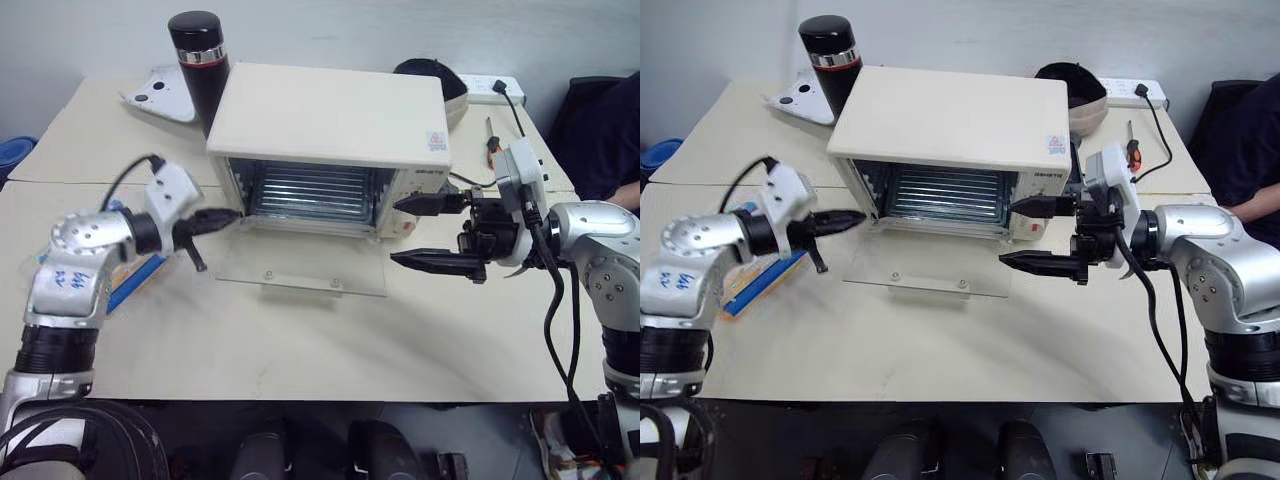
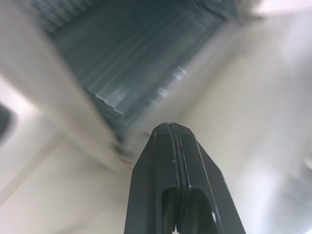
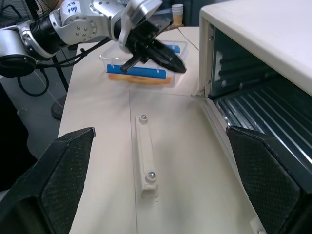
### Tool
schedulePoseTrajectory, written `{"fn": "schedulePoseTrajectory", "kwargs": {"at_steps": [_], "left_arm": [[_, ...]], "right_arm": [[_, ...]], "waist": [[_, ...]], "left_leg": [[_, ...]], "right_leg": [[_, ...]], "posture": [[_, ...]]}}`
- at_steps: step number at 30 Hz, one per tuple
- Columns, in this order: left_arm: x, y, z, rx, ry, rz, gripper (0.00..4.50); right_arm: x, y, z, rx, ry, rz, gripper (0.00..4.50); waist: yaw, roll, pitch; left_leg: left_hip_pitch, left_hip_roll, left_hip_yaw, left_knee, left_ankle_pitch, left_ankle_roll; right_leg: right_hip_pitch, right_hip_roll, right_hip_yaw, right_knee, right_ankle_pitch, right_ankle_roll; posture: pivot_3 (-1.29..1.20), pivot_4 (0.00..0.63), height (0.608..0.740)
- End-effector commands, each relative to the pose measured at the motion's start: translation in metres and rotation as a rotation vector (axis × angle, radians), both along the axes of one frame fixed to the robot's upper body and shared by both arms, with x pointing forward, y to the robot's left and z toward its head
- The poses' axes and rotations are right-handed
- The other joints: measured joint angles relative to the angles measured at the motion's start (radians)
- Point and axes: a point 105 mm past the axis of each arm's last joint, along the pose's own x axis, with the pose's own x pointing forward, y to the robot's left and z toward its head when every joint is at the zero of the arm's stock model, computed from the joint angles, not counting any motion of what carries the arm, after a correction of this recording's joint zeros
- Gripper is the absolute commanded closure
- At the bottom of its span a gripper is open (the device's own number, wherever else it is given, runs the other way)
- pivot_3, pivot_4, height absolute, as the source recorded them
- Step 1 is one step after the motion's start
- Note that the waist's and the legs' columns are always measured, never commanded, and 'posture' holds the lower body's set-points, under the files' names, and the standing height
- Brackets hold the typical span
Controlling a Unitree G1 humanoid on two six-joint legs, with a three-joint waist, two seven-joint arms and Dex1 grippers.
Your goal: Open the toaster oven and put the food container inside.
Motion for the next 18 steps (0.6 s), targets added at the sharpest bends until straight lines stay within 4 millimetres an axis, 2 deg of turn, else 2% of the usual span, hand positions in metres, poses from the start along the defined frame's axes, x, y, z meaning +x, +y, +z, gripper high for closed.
{"fn": "schedulePoseTrajectory", "kwargs": {"at_steps": [1, 7, 14, 18], "left_arm": [[0.000, -0.003, 0.013, -0.033, -0.024, -0.020, 4.49], [-0.005, -0.016, -0.003, -0.020, 0.042, -0.096, 4.49], [0.003, -0.047, -0.024, -0.012, 0.106, -0.185, 4.49], [-0.003, -0.047, -0.035, 0.065, 0.155, -0.227, 4.49]], "right_arm": [[-0.001, 0.001, 0.006, 0.008, -0.043, -0.004, 0.00], [-0.003, -0.002, 0.005, 0.009, -0.049, -0.028, 0.00], [-0.007, -0.006, 0.003, 0.012, -0.047, -0.064, 0.00], [-0.009, -0.008, 0.003, 0.006, -0.050, -0.075, 0.00]], "waist": [[-0.001, 0.000, 0.000], [-0.001, 0.000, 0.000], [0.001, 0.000, 0.000], [-0.003, 0.000, 0.000]], "left_leg": [[0.000, 0.000, 0.000, 0.000, 0.000, 0.000], [0.000, 0.000, 0.000, 0.000, 0.000, 0.000], [-0.001, 0.000, 0.000, 0.002, 0.000, 0.000], [-0.001, 0.000, 0.000, 0.002, 0.000, 0.000]], "right_leg": [[0.000, 0.000, 0.000, 0.000, 0.000, 0.000], [0.000, 0.000, 0.000, 0.000, 0.000, 0.000], [0.000, 0.000, 0.000, 0.001, 0.000, 0.000], [0.000, 0.001, 0.000, 0.001, 0.000, 0.000]], "posture": [[0.00, 0.150, 0.740], [0.00, 0.150, 0.740], [0.00, 0.150, 0.740], [0.00, 0.150, 0.740]]}}
